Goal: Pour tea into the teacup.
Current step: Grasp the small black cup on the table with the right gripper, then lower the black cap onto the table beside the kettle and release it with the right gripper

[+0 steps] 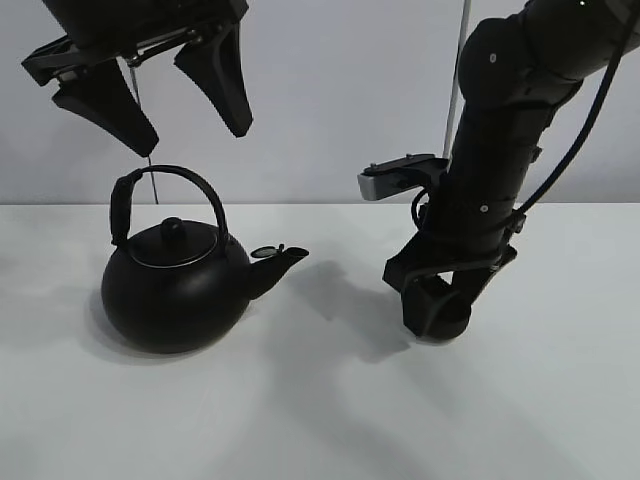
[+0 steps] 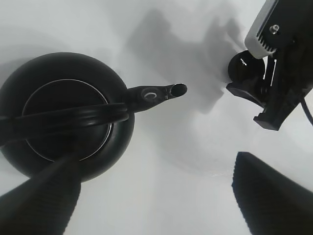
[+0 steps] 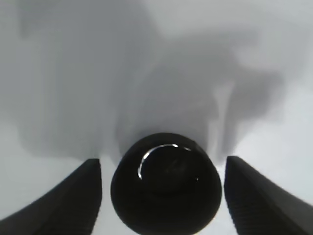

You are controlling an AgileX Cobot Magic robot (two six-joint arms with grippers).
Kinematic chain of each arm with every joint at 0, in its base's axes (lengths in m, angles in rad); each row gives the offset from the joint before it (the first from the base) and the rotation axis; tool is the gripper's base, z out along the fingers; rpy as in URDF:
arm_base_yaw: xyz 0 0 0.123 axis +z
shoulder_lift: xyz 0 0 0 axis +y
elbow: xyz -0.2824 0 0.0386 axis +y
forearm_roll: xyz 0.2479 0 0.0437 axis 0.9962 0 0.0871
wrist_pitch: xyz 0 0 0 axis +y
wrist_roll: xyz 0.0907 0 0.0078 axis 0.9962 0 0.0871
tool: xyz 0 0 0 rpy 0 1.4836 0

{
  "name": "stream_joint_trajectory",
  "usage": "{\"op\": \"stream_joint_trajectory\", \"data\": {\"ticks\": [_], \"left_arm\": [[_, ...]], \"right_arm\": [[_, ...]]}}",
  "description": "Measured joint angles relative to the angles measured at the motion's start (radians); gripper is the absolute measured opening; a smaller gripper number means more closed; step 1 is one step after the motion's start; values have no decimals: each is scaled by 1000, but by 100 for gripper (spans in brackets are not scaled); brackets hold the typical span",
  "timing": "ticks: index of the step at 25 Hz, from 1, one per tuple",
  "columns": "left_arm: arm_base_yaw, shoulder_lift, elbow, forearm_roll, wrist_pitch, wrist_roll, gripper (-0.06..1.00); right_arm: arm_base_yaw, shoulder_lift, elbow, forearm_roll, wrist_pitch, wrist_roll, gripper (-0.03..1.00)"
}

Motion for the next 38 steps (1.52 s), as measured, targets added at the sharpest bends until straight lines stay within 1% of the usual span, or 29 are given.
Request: {"op": "stream_joint_trajectory", "data": {"ticks": [2, 9, 13, 17, 20, 23, 30, 37, 38], "left_arm": [[0, 0, 0, 0, -2, 0, 61], [0, 0, 0, 0, -4, 0, 61], [0, 0, 0, 0, -7, 0, 61], [0, 0, 0, 0, -10, 0, 61], [0, 0, 0, 0, -11, 0, 61], [0, 0, 0, 0, -11, 0, 61], [0, 0, 0, 0, -14, 0, 61], [0, 0, 0, 0, -16, 0, 61], [0, 0, 0, 0, -16, 0, 61]], "right_arm": [[0, 0, 0, -1, 0, 14, 40], [11, -5, 0, 6, 10, 39, 40], [74, -26, -1, 13, 0, 34, 40], [141, -27, -1, 16, -47, 41, 40], [166, -27, -1, 19, -92, 47, 40], [169, -18, -1, 22, -121, 49, 40], [169, 14, -1, 19, -147, 69, 40], [169, 14, -1, 16, -150, 77, 40], [169, 14, -1, 15, -150, 78, 42]]}}
